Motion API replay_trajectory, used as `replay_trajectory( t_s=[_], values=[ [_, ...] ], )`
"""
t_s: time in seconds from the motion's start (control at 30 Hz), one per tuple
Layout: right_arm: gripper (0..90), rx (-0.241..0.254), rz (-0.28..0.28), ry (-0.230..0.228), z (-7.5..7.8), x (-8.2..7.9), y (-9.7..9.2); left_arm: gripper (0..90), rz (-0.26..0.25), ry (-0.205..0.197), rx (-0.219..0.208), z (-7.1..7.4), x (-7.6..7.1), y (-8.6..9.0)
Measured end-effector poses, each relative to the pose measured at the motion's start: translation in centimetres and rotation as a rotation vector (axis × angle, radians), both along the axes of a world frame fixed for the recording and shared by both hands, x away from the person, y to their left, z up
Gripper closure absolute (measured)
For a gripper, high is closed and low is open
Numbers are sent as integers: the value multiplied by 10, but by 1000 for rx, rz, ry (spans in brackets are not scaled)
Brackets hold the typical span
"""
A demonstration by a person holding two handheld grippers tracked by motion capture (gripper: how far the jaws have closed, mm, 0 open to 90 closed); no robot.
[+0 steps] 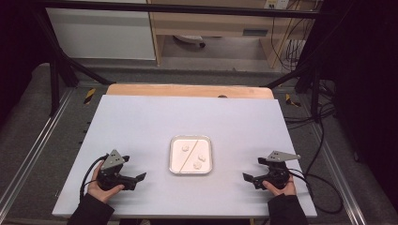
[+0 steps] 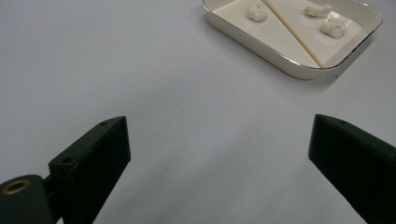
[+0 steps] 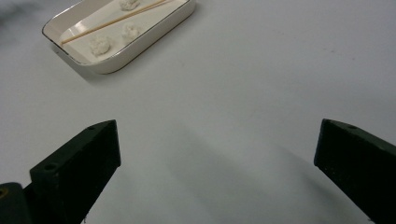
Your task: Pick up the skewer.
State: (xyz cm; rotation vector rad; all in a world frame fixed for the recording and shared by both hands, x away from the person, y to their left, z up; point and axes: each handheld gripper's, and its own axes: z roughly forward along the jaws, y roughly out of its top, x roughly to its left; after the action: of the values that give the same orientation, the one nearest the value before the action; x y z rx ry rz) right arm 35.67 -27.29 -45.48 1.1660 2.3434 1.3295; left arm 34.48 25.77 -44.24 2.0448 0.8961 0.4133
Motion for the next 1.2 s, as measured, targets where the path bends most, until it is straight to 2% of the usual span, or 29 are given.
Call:
replay_trajectory(
  t_s=[0.53,1.2],
  values=[
    [8,-5,-3,-4,0,0,0,55,3,7,22,2,0,-15],
    [8,-19,-5,-5,-1,0,1,53,16,-2,58,19,0,-48]
  ],
)
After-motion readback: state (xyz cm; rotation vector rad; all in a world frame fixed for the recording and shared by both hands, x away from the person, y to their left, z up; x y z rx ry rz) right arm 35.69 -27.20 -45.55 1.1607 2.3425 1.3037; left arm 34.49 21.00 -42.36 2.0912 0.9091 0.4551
